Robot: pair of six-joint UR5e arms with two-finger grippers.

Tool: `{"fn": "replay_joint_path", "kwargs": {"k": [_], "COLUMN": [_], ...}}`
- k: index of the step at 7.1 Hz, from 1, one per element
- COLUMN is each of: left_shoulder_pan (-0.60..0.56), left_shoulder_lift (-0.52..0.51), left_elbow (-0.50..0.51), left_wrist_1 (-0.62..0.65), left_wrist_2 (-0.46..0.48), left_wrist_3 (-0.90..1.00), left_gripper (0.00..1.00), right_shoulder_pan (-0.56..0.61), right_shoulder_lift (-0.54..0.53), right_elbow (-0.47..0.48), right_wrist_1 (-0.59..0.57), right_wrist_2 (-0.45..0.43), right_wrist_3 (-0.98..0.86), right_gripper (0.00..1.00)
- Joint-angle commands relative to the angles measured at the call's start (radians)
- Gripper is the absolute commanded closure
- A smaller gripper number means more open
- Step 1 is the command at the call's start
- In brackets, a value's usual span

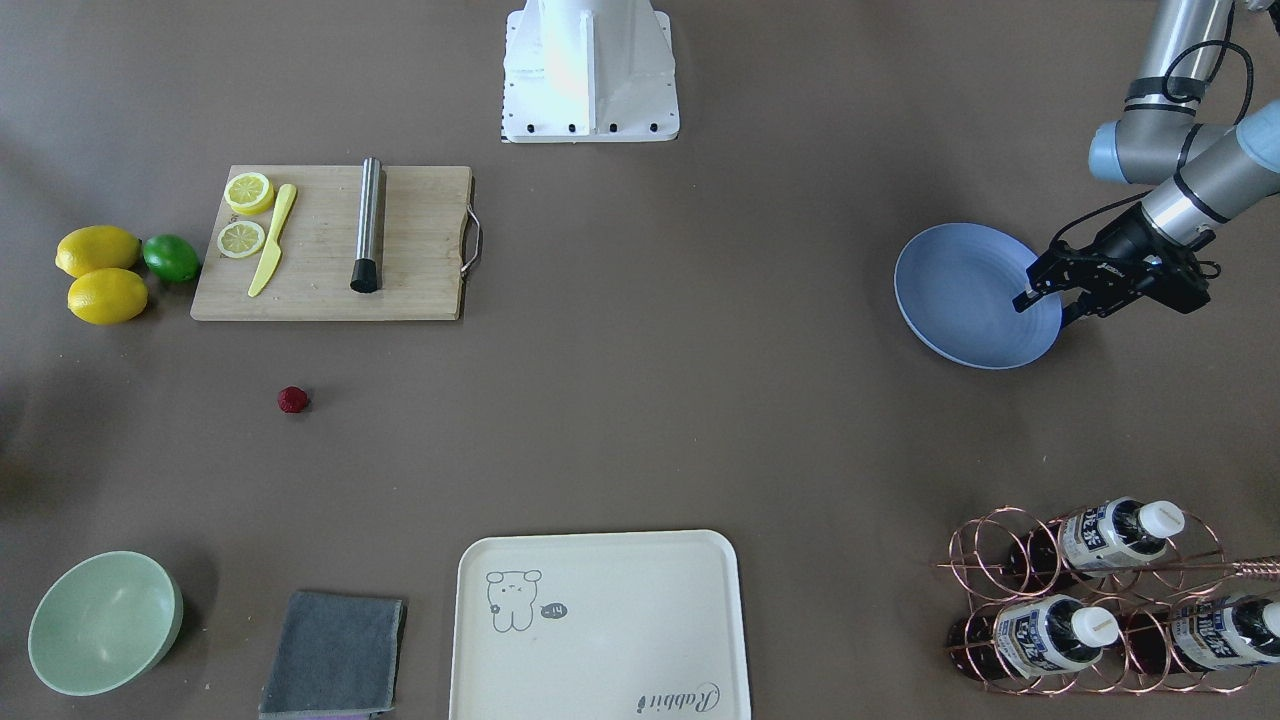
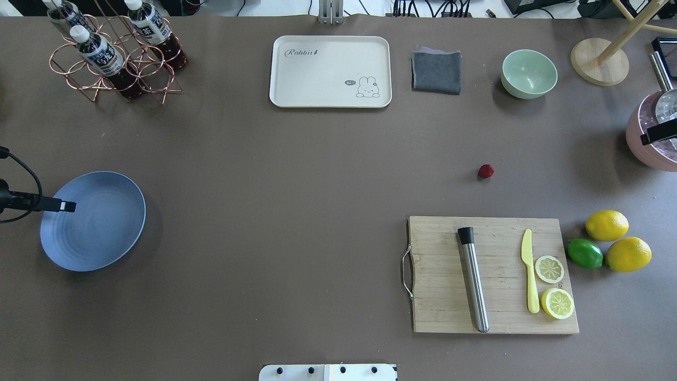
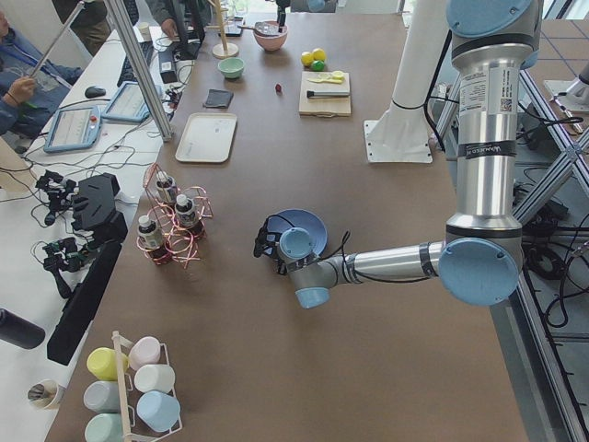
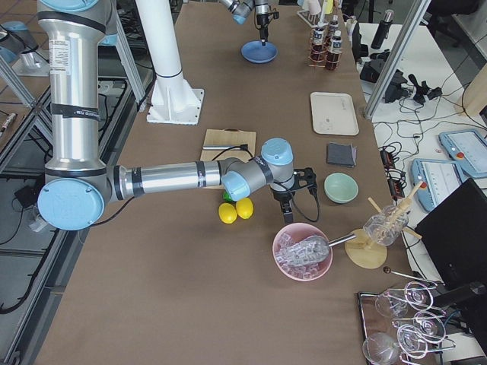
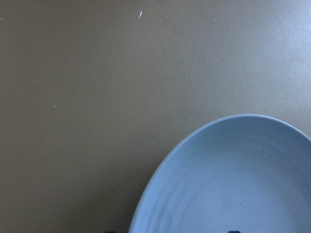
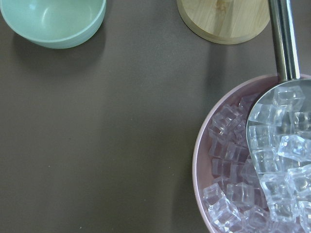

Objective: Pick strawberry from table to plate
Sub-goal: 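Reach the left gripper to the rim of the light blue plate and grip it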

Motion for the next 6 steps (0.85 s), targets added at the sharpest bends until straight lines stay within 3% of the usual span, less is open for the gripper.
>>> {"fn": "replay_joint_path", "kwargs": {"k": [1,3,6], "left_shoulder_pan": [0.002,0.005,0.005], "left_shoulder_lift": [0.019,0.018,-0.019], "left_elbow": [-0.005,-0.004,-0.011], "left_wrist_1": [-0.001,0.0,0.006], "left_wrist_2": [0.001,0.001,-0.003], "left_wrist_3": [0.026,0.026,0.009], "left_gripper": [0.56,0.98,1.0], "right_shoulder_pan": [0.0,0.0,0.0], "right_shoulder_lift": [0.0,0.0,0.0], "right_elbow": [-0.001,-0.001,-0.002], "right_wrist_1": [-0.001,-0.001,-0.001], "right_wrist_2": [-0.001,-0.001,-0.001], "right_wrist_3": [0.002,0.002,0.0], "right_gripper": [0.0,0.0,0.0]}}
